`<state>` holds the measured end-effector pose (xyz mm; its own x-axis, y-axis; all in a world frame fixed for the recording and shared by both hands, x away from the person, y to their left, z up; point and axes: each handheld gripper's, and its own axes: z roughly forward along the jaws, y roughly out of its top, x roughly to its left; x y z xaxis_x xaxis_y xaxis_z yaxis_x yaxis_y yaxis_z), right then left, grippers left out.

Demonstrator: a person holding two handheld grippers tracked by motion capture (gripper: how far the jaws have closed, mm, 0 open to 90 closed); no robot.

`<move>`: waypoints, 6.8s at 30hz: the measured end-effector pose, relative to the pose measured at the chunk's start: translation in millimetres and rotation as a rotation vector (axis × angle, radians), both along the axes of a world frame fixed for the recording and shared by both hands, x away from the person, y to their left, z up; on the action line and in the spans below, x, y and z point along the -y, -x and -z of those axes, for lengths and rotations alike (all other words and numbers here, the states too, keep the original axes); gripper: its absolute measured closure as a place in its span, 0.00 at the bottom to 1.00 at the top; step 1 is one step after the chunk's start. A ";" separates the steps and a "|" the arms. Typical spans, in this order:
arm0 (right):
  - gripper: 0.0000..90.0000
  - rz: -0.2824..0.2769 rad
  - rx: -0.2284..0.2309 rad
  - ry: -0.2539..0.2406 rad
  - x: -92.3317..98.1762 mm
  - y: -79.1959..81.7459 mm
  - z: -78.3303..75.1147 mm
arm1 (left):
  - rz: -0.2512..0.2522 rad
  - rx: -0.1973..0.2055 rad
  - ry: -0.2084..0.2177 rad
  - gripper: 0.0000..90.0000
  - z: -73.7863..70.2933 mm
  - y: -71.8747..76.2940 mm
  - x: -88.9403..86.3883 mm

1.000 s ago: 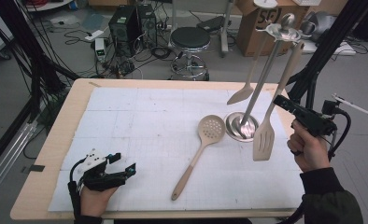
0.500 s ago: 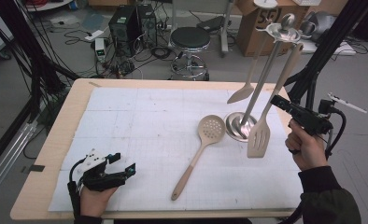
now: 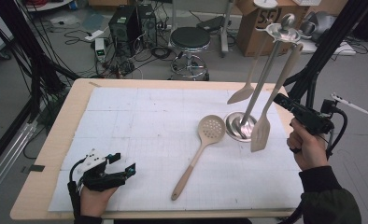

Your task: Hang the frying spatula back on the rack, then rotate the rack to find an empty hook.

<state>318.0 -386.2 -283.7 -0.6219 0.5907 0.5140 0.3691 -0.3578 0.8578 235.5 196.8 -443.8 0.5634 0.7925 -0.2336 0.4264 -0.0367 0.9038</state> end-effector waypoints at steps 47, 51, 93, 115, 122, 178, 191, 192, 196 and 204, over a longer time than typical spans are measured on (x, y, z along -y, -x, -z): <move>0.76 0.165 0.097 -0.071 2.2 -3.8 -28.4 | 0.006 0.000 -0.001 0.26 -0.2 0.7 -0.9; 0.84 0.164 0.094 -0.075 0.2 -6.3 -37.0 | 0.003 0.001 0.000 0.26 -0.2 0.7 -0.4; 1.00 0.249 0.147 -0.192 3.4 -32.9 -86.6 | 0.011 0.007 0.018 0.26 -1.8 2.0 -1.7; 1.00 0.164 0.165 -0.147 -33.6 -31.6 -92.3 | 0.011 0.009 0.012 0.26 -2.1 2.1 -2.4; 1.00 0.155 0.166 -0.138 -42.3 -34.9 -94.5 | 0.008 0.009 0.018 0.26 -2.1 2.7 -2.7; 1.00 0.238 0.166 -0.153 -23.6 -40.1 -84.5 | 0.005 0.010 0.029 0.25 -2.8 4.0 -4.3; 1.00 0.172 0.180 -0.108 -51.5 -41.7 -98.0 | 0.005 0.013 0.031 0.25 -2.9 4.1 -4.2; 1.00 0.171 0.185 -0.097 -54.3 -42.3 -99.2 | 0.005 0.013 0.031 0.25 -2.9 4.1 -4.4; 1.00 0.166 0.187 -0.089 -60.6 -43.2 -101.2 | 0.002 0.011 0.033 0.25 -2.6 4.5 -5.1; 1.00 0.168 0.195 -0.089 -56.1 -34.7 -93.5 | 0.004 0.013 0.026 0.25 -2.9 4.3 -4.4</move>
<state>352.7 -330.0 -190.2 -0.6117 0.6516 0.4486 0.1292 -0.4771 0.8693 231.2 201.1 -440.9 0.5700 0.7837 -0.2468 0.4148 -0.0151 0.9098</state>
